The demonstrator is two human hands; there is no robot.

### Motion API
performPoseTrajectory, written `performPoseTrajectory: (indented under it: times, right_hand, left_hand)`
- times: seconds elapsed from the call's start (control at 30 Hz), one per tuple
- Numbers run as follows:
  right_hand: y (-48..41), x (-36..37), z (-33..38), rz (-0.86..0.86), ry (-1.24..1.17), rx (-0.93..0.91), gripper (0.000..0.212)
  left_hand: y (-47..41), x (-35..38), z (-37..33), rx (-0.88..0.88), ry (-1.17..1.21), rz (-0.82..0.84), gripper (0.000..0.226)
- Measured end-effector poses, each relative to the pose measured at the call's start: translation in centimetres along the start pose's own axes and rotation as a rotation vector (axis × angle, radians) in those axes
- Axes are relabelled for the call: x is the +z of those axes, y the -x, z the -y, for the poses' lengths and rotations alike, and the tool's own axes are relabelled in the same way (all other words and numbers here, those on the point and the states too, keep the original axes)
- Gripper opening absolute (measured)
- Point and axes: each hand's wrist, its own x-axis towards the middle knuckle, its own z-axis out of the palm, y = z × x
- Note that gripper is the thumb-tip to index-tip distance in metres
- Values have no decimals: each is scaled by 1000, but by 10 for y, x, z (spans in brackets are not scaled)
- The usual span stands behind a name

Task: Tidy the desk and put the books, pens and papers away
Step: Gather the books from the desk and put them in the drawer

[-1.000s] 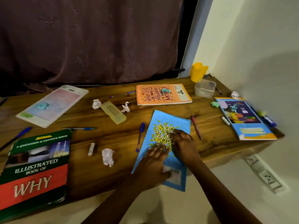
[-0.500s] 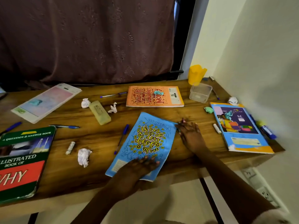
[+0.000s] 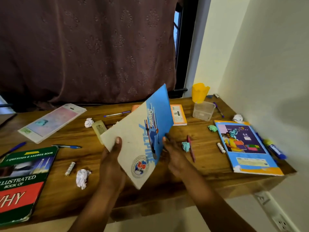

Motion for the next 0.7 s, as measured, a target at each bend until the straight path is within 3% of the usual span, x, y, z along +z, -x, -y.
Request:
performPoseTrajectory:
  times: [0.1,0.2,0.27,0.33,0.4,0.47,0.53,0.6,0.63,0.7]
  right_hand:
    - [-2,-6,-5,-80,-156,-60,48]
    - [6,-29,-5,-92,-67,-142,39]
    - [9,-44,-8,-106,128,-167,41]
    - [2,-59,-19,-203,589,-179,55]
    - [-4,-67,-34,-302,1187,-144,69]
    - [-2,-64,-47,-302,1546,-150,74]
    - [2,-56,-55,-259,1635,-119,73]
    - [-5,-58,-63,-239,1689,-242,66]
    - [-11,-61,-64,-245,1765,-282,62]
    - [-15,-55,-54,-227,1878,-182,57]
  left_hand:
    - [19,-16,6,-62,117,56,82]
    - [22,-46,8,-187,306,294,82]
    - [13,-59,20,-338,-4,218,76]
    - [5,-64,38,-331,-516,96,70]
    - [0,-76,63,-219,-1191,353,82]
    - [-1,-82,85,-60,-1734,536,75]
    - [4,-79,97,10,-1847,561,71]
    - [10,-72,108,-87,-1913,616,72]
    - [10,-75,116,-38,-1940,593,69]
    - [7,-79,123,-48,-1992,590,66]
